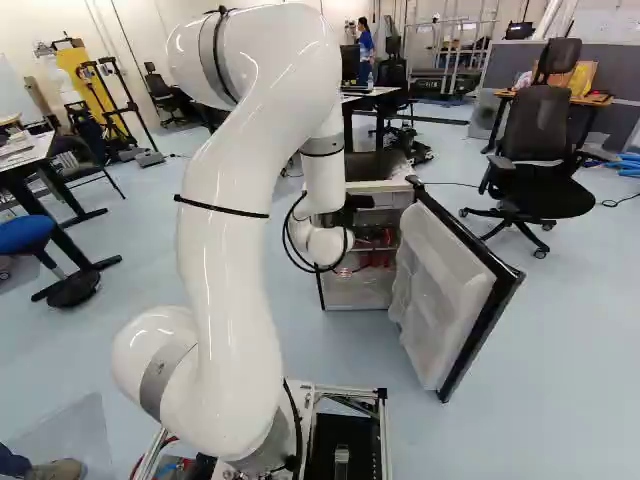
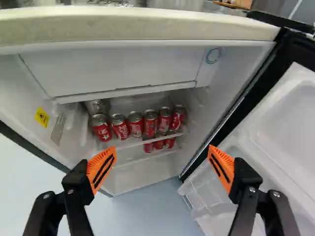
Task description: Grab a drink from the fridge
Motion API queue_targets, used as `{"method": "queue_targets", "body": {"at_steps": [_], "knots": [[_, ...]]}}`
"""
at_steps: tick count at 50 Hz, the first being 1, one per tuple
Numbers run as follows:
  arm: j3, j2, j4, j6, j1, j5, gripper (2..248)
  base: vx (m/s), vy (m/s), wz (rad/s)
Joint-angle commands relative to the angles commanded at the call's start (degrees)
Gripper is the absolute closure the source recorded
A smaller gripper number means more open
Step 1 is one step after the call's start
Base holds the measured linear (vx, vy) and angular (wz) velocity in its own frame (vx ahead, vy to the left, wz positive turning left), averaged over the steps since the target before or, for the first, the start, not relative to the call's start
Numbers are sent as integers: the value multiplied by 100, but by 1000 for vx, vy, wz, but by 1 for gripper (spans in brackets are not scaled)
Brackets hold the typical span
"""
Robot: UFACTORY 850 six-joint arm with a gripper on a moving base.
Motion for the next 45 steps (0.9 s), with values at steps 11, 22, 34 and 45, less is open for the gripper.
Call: {"method": "queue_targets", "body": {"at_steps": [11, 22, 34, 45], "knots": [[-95, -206, -456, 0, 0, -47, 3, 0, 0, 0], [-196, -414, -694, 0, -1, -55, 3, 0, 0, 0], [-313, -644, -694, 0, -1, -55, 3, 0, 0, 0], [-425, -856, -694, 0, -1, -55, 3, 0, 0, 0]]}}
